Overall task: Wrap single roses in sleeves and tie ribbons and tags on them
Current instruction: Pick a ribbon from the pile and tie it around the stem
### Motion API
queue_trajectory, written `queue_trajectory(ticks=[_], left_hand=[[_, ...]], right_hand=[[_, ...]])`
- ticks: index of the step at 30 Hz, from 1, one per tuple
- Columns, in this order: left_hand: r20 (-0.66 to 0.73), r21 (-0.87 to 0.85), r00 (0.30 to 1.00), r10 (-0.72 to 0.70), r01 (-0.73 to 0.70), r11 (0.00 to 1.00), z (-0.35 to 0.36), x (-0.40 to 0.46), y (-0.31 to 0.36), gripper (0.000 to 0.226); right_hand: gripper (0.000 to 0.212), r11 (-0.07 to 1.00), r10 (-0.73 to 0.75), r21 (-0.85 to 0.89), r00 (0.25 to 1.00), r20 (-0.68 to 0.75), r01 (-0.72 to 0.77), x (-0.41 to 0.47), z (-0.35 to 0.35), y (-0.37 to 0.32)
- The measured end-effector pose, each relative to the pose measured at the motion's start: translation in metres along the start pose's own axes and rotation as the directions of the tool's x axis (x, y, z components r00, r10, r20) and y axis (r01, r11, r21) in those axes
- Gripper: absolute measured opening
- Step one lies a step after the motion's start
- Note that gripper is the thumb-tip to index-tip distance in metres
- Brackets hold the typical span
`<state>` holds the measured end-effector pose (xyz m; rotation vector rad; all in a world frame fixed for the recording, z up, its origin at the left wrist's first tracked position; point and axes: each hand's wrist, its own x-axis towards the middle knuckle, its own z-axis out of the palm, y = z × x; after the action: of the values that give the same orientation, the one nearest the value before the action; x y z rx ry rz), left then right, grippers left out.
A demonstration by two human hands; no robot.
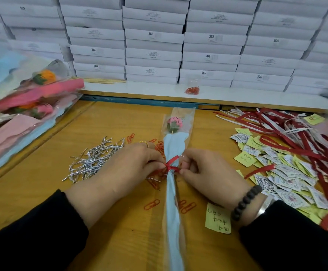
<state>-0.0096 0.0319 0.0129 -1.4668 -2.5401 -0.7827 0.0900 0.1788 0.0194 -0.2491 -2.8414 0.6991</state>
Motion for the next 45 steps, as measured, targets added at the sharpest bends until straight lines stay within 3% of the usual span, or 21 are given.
queue_trajectory(ticks=[8, 15, 17, 20, 23, 24, 26, 28, 30, 33, 37, 41, 45], left_hand=[[0.082, -0.039, 0.994, -0.075, 0.079, 0.996, -0.006, -0.002, -0.005, 0.014], [0.143, -0.064, 0.984, -0.107, 0.117, 0.991, -0.009, -0.001, -0.002, 0.011], [0.111, -0.140, 0.983, -0.144, 0.159, 0.977, -0.010, -0.001, -0.002, 0.008], [0.171, -0.514, 0.964, -0.201, 0.262, 0.817, -0.018, -0.001, 0.000, 0.009], [0.372, -0.718, 0.923, -0.102, 0.356, 0.598, -0.027, -0.004, -0.001, 0.022], [0.418, -0.718, 0.906, -0.065, 0.374, 0.587, -0.029, -0.004, -0.001, 0.021], [0.458, -0.624, 0.887, -0.050, 0.361, 0.693, -0.032, -0.004, 0.000, 0.018], [0.420, -0.458, 0.900, -0.114, 0.319, 0.830, -0.031, -0.002, 0.001, 0.012], [0.312, -0.315, 0.923, -0.226, 0.325, 0.892, -0.026, 0.001, 0.000, 0.008], [0.175, -0.170, 0.927, -0.331, 0.359, 0.918, -0.018, 0.003, -0.002, 0.008], [0.073, -0.083, 0.932, -0.354, 0.359, 0.930, -0.015, 0.003, -0.006, 0.012], [-0.046, -0.019, 0.922, -0.384, 0.383, 0.923, -0.012, 0.003, -0.009, 0.013], [-0.178, -0.225, 0.890, -0.419, 0.377, 0.898, -0.008, 0.003, -0.006, 0.023]], right_hand=[[0.007, 0.989, -0.019, -0.146, 0.995, 0.102, 0.033, -0.001, -0.012, 0.002], [0.006, 0.979, -0.036, -0.194, 0.992, 0.118, 0.058, -0.001, -0.015, 0.003], [0.007, 0.979, -0.041, -0.196, 0.996, 0.080, 0.056, -0.001, -0.013, 0.004], [0.009, 0.993, -0.010, -0.118, 1.000, 0.015, 0.012, 0.000, -0.009, 0.004], [0.009, 0.996, 0.010, -0.083, 0.999, -0.039, -0.014, 0.001, -0.006, 0.003], [0.009, 0.996, 0.017, -0.083, 0.998, -0.056, -0.021, 0.001, -0.005, 0.004], [0.010, 0.997, 0.028, -0.066, 0.996, -0.084, -0.034, 0.001, -0.003, 0.008], [0.011, 0.998, 0.029, -0.046, 0.995, -0.094, -0.034, 0.002, -0.003, 0.010], [0.010, 0.999, 0.032, -0.005, 0.996, -0.087, -0.032, 0.003, -0.003, 0.010], [0.008, 0.985, 0.053, 0.165, 0.996, -0.078, -0.039, 0.005, -0.003, 0.007], [0.016, 0.917, 0.011, 0.396, 0.990, -0.140, 0.046, 0.003, -0.002, 0.003], [0.039, 0.955, -0.062, 0.290, 0.998, -0.030, 0.068, 0.000, 0.003, 0.004], [0.042, 0.981, -0.058, 0.187, 0.997, 0.052, 0.047, 0.000, 0.010, 0.003]])
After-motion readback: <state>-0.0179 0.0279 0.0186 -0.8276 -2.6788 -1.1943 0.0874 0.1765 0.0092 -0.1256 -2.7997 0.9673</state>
